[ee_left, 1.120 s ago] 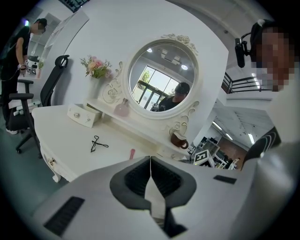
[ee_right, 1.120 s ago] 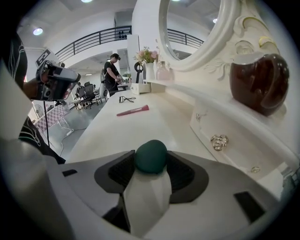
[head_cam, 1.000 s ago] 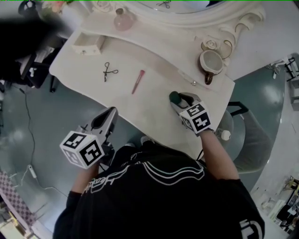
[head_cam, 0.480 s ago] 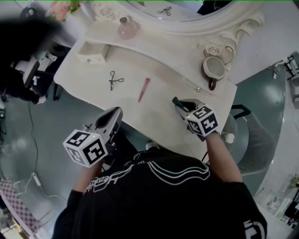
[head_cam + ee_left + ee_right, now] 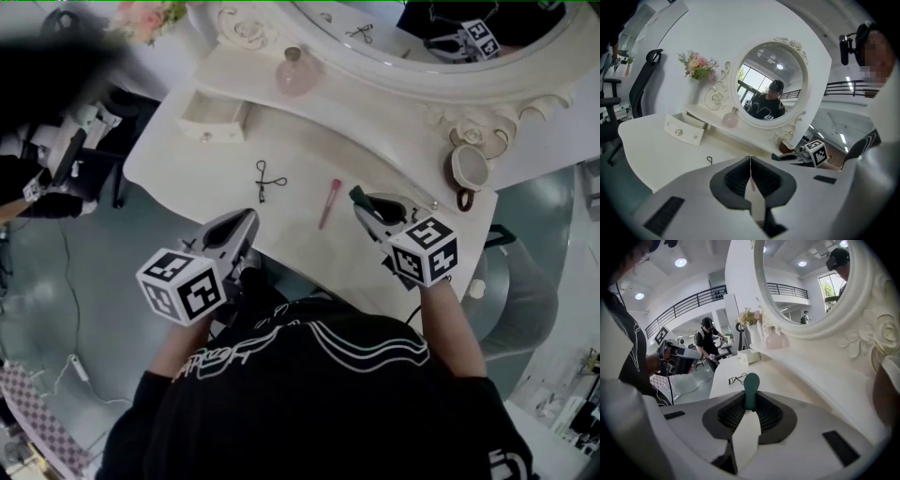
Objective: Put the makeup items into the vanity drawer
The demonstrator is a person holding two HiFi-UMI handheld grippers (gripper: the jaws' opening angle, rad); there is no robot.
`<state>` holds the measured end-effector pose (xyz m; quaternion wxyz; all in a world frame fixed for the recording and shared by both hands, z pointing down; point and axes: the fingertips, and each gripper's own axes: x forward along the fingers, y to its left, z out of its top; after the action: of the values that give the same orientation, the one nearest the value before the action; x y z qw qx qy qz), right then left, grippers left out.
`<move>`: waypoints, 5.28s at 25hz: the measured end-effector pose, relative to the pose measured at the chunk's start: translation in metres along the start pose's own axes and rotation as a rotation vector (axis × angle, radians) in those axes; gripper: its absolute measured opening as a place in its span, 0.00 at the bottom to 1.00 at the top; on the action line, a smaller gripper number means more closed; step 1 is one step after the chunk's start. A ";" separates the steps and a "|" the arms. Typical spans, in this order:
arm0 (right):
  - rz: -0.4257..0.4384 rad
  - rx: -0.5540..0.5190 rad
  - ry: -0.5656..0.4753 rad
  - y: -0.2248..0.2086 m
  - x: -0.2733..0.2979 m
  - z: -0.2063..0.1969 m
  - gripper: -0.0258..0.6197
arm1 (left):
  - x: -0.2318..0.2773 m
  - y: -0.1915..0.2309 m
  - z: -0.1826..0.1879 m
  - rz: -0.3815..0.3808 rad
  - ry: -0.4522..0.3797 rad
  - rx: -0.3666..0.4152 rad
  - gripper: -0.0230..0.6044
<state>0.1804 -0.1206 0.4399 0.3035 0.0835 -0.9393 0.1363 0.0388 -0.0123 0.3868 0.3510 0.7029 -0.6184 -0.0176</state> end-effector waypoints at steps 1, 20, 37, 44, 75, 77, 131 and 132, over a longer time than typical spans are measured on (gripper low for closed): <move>-0.005 0.007 -0.009 0.003 0.008 0.010 0.17 | -0.002 0.010 0.007 -0.005 0.003 0.003 0.08; -0.083 0.001 -0.061 0.062 0.163 0.154 0.17 | -0.045 0.187 0.113 -0.085 0.023 0.023 0.08; -0.168 -0.064 -0.041 0.058 0.267 0.208 0.19 | -0.036 0.256 0.140 -0.142 0.074 0.032 0.08; -0.172 -0.051 0.011 0.044 0.305 0.202 0.25 | -0.028 0.278 0.137 -0.129 0.104 0.022 0.08; -0.226 0.072 -0.025 0.040 0.228 0.148 0.47 | -0.005 0.256 0.115 -0.184 0.175 0.040 0.08; -0.232 0.080 -0.009 0.043 0.219 0.135 0.47 | -0.006 0.249 0.109 -0.186 0.185 0.046 0.08; -0.176 0.144 0.125 0.089 0.210 0.051 0.12 | -0.038 0.216 0.047 -0.076 0.208 -0.029 0.08; -0.176 0.147 0.111 0.090 0.209 0.059 0.12 | -0.037 0.217 0.049 -0.083 0.213 -0.028 0.08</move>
<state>-0.0414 -0.0684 0.4997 0.3587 0.1801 -0.8976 0.1822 -0.1786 -0.0004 0.4470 0.4233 0.7209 -0.5477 0.0341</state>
